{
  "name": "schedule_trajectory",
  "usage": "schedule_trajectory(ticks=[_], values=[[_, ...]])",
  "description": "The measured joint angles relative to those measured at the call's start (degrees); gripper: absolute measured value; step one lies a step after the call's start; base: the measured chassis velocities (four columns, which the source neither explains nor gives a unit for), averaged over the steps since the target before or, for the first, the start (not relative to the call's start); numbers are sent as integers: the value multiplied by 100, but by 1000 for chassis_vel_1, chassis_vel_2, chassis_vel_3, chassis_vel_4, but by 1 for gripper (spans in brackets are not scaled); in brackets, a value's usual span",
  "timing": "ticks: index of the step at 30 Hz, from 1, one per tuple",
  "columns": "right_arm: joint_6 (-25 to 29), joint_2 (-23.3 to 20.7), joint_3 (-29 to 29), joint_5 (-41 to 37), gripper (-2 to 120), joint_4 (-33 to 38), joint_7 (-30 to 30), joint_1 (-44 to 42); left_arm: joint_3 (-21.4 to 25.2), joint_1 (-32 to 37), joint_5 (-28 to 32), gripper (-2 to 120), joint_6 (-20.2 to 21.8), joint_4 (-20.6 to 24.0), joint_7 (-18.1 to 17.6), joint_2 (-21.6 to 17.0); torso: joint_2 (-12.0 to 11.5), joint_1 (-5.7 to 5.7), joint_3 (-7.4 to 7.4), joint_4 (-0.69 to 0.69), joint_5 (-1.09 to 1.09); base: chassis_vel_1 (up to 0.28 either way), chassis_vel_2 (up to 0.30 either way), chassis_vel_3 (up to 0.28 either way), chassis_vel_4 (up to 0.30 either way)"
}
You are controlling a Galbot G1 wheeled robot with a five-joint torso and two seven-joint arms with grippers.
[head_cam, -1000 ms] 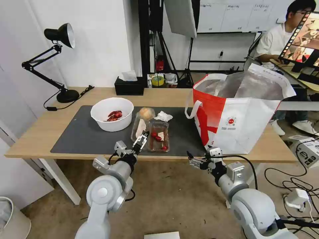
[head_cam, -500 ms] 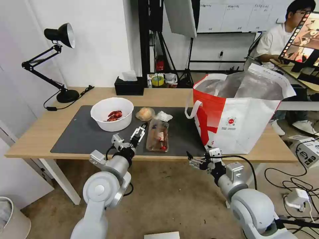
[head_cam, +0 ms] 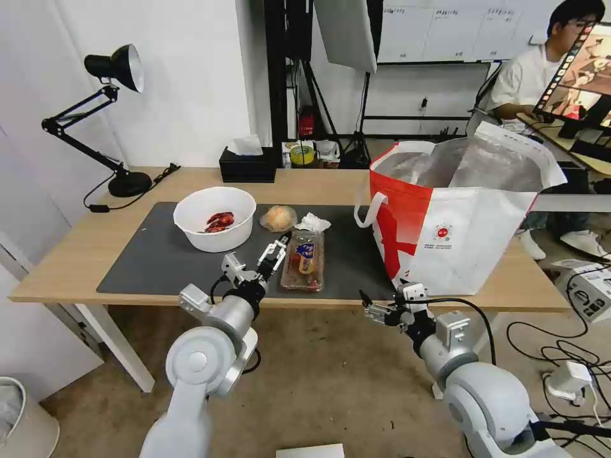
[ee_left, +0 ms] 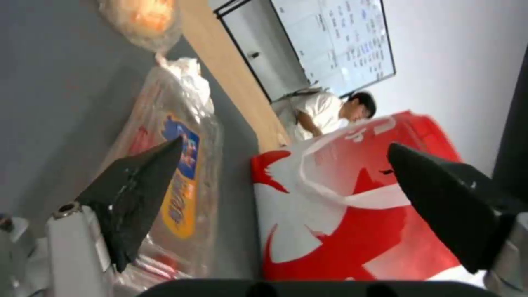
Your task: Pick up the trash from the table and place it into the takeout bag.
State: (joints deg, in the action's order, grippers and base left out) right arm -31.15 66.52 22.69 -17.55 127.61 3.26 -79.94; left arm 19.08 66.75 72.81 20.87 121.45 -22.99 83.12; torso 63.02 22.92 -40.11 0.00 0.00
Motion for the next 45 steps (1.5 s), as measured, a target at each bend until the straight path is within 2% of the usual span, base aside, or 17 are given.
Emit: schedule_trajectory(ticks=[2, 5, 6, 9, 10, 13, 14, 16, 18, 19, 20, 22, 25, 26, 28, 32, 45], values=[[0, -8, 27, -2, 100, 15, 0, -5, -27, -68, -136, 100, 30, -49, 161, -103, 0, 0, 0, 0, 0, 0, 0, 0, 0], [0, -43, 75, -26, 100, 49, 0, -7, -181, -265, -674, 95, 115, -189, 826, -539, 0, 0, 0, 0, 0, 0, 0, 0, 0], [0, -43, 75, -26, 100, 49, 0, -7, -181, -265, -674, 95, 115, -189, 826, -539, 0, 0, 0, 0, 0, 0, 0, 0, 0], [3, -57, 100, -95, 100, 66, 1, 5, -492, -420, -1789, 80, 74, -430, 1549, -1014, 0, 0, 0, 0, -1, 0, 0, 0, 0], [3, -57, 100, -95, 100, 66, 1, 5, -492, -420, -1789, 80, 74, -430, 1549, -1014, 0, 0, 0, 0, -1, 0, 0, 0, 0], [4, -44, 120, -741, 100, 68, 94, 66, -899, -559, -3163, 66, -234, -807, 2218, -1405, 0, 0, 0, 1, 0, 0, 0, 0, 0], [4, -44, 120, -741, 100, 68, 94, 66, -899, -559, -3163, 66, -234, -807, 2218, -1405, 0, 0, 0, 1, 0, 0, 0, 0, 0], [10, -2, 203, -1208, 100, 105, 192, 78, -1173, -772, -3786, 56, -456, -1117, 2401, -1549, 0, 0, 0, 1, 0, 0, 0, 0, 0], [16, 17, 236, -1350, 100, 120, 232, 82, -1248, -856, -3960, 52, -506, -1212, 2461, -1581, 0, 0, 0, -1, -1, 0, 0, 0, 0], [29, 40, 260, -1488, 100, 125, 287, 118, -1339, -951, -4166, 46, -571, -1317, 2520, -1630, 0, 0, 0, -2, -1, 0, 0, 0, 0], [46, 53, 260, -1535, 100, 110, 310, 156, -1381, -1006, -4249, 40, -601, -1363, 2534, -1658, 0, 0, 0, -1, 0, 0, 0, 0, 0], [54, 57, 256, -1546, 100, 98, 317, 173, -1392, -1024, -4269, 40, -609, -1375, 2539, -1668, 0, 0, 0, 0, 0, 0, 0, 0, 0], [74, 74, 205, -1631, 100, 26, 334, 252, -1422, -1064, -4398, 23, -616, -1433, 2649, -1744, 0, 0, 0, 0, 0, 0, 0, 0, 0], [74, 74, 205, -1631, 100, 26, 334, 252, -1422, -1064, -4398, 23, -616, -1433, 2649, -1744, 0, 0, 0, 0, 0, 0, 0, 0, 0], [75, 81, 181, -1799, 100, -6, 368, 309, -1418, -1005, -4572, 12, -614, -1436, 2814, -1821, 0, 0, 0, -1, 0, 0, 0, 0, 0], [76, 92, 158, -2177, 100, -35, 465, 405, -1397, -918, -4757, 0, -613, -1430, 2919, -1906, 0, 0, 0, 1, 0, 0, 0, 0, 0], [27, 209, -202, -3996, 100, -404, 1170, 1137, -1426, -829, -4839, 0, -620, -1372, 2959, -2047, 0, 0, 0, 0, 0, 0, 0, 0, 0]])
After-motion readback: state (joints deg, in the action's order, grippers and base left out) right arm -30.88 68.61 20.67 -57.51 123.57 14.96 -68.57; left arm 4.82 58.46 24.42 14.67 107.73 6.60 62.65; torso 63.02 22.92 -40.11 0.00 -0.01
